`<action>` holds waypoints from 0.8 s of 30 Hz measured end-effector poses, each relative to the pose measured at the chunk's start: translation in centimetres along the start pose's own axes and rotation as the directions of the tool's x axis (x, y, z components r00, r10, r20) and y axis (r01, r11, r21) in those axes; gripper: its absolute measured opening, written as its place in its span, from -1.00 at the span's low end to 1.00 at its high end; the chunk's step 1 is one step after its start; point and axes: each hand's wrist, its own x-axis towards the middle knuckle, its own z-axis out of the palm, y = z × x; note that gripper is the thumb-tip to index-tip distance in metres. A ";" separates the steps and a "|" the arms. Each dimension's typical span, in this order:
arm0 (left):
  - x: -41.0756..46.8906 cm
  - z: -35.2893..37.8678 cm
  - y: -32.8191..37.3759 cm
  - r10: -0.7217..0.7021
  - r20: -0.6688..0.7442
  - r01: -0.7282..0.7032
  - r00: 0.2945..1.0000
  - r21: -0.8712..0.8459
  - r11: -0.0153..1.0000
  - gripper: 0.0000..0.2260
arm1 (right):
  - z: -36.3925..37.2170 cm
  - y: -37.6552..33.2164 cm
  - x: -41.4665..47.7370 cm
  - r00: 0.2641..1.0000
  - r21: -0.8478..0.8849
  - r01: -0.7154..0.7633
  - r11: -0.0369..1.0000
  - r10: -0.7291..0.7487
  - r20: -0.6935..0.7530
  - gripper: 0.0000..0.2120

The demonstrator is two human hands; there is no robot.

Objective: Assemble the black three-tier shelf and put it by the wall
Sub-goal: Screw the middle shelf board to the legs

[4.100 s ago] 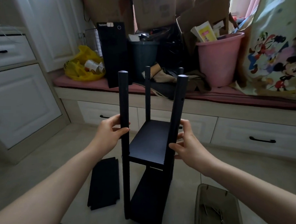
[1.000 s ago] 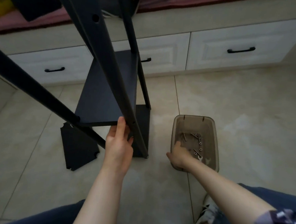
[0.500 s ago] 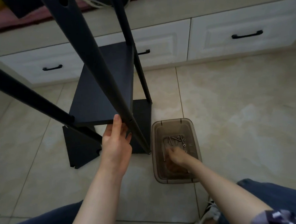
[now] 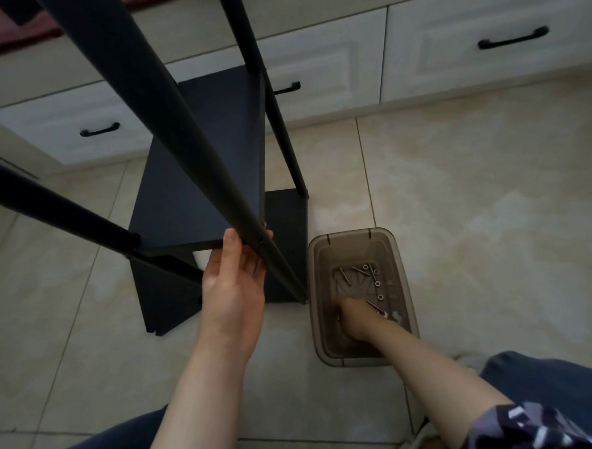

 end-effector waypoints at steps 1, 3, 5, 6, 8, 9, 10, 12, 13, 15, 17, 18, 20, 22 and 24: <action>0.0 0.0 0.0 0.001 -0.001 -0.001 1.000 0.004 1.000 -0.62 | 0.0 -0.1 0.1 1.000 -0.042 0.005 0.999 -0.005 -0.002 -0.66; 0.1 -0.1 -0.1 0.000 0.000 0.000 1.000 0.005 1.000 -0.61 | 0.2 -0.1 0.2 1.000 -0.120 0.015 0.993 -0.017 -0.014 -0.68; 0.1 -0.1 -0.1 0.000 0.004 0.000 1.000 0.000 1.000 -0.61 | 0.2 -0.1 0.2 0.999 -0.164 0.028 0.986 -0.032 -0.018 -0.67; 0.1 -0.1 -0.2 0.001 0.006 -0.001 1.000 -0.002 1.000 -0.60 | 0.2 -0.1 0.2 0.999 -0.187 0.035 0.982 -0.039 -0.017 -0.67; 0.1 -0.1 -0.2 0.003 0.007 -0.003 1.000 -0.007 1.000 -0.60 | 0.2 -0.2 0.1 0.998 -0.234 0.050 0.971 -0.055 -0.012 -0.67; 0.1 -0.2 -0.2 0.003 0.009 -0.003 1.000 -0.010 1.000 -0.60 | 0.2 -0.3 0.0 0.998 -0.257 0.059 0.965 -0.062 -0.006 -0.66; 0.2 -0.2 -0.3 0.003 0.009 -0.003 1.000 -0.012 1.000 -0.60 | 0.0 -0.3 -0.1 0.998 -0.274 0.065 0.960 -0.068 -0.001 -0.66; 0.2 -0.2 -0.3 0.005 0.008 -0.005 1.000 -0.011 1.000 -0.62 | -0.2 -0.4 -0.3 0.997 -0.287 0.074 0.955 -0.078 -0.002 -0.66; 0.2 -0.2 -0.3 0.007 0.008 -0.007 1.000 -0.009 1.000 -0.63 | -0.4 -0.4 -0.5 0.997 -0.281 0.074 0.957 -0.080 -0.009 -0.67; 0.2 -0.1 -0.2 0.009 0.011 -0.009 1.000 -0.009 1.000 -0.64 | -0.9 -0.5 -1.1 0.997 -0.256 0.056 0.965 -0.068 -0.037 -0.69; 0.0 0.0 0.0 0.006 0.016 -0.006 1.000 -0.013 1.000 -0.65 | -1.4 -0.8 -2.0 0.996 -0.180 0.020 0.983 -0.036 -0.084 -0.72; -0.2 0.1 0.1 0.006 0.019 -0.005 1.000 -0.014 1.000 -0.66 | -1.7 -1.1 -2.4 0.992 -0.117 0.008 0.993 -0.023 -0.124 -0.74; -0.4 0.2 0.3 -0.003 0.021 0.003 1.000 -0.014 1.000 -0.67 | -2.3 -1.9 -3.5 0.973 0.018 0.015 1.000 -0.011 -0.229 -0.80; -0.6 0.2 0.6 -0.020 0.022 0.020 1.000 -0.009 1.000 -0.69 | -2.9 -3.0 -4.7 0.943 0.136 0.057 0.989 -0.008 -0.332 -0.82; -0.7 0.2 0.8 -0.038 0.031 0.038 0.999 0.003 0.999 -0.74 | -3.5 -4.4 -6.1 0.899 0.256 0.103 0.961 0.020 -0.437 -0.84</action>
